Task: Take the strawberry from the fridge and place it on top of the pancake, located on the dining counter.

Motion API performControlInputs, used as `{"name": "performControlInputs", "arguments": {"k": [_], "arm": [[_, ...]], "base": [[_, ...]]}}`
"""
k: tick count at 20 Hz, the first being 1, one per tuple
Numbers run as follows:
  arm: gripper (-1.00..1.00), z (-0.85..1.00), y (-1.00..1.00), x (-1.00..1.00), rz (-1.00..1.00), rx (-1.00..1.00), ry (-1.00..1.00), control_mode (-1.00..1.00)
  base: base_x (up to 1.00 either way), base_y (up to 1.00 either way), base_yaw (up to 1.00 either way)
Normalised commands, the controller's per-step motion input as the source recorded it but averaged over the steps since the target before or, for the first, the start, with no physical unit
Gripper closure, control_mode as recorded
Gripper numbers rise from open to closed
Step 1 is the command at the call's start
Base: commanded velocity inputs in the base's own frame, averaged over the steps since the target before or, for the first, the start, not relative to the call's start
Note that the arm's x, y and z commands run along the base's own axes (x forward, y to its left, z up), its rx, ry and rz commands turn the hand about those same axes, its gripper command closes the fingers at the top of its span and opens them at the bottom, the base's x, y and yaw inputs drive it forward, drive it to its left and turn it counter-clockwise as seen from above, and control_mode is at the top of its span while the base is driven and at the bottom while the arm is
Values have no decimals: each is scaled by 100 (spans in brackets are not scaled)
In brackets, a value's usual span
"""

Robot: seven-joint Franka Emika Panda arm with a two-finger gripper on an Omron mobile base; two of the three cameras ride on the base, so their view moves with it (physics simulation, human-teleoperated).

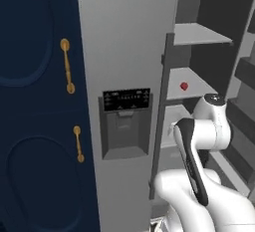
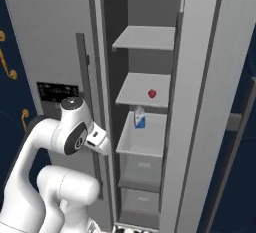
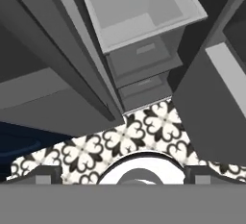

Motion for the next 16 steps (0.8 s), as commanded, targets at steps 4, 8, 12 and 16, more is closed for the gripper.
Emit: {"name": "performControlInputs", "arguments": {"k": [4, 8, 12, 16], "arm": [[-100, 0, 0, 0, 0, 0, 0, 100], [-100, 0, 0, 0, 0, 0, 0, 100], [-100, 0, 0, 0, 0, 0, 0, 100], [-100, 0, 0, 0, 0, 0, 0, 100]], "base": [[37, -32, 18], [32, -38, 14], [31, -60, 1], [13, -38, -2]]}}
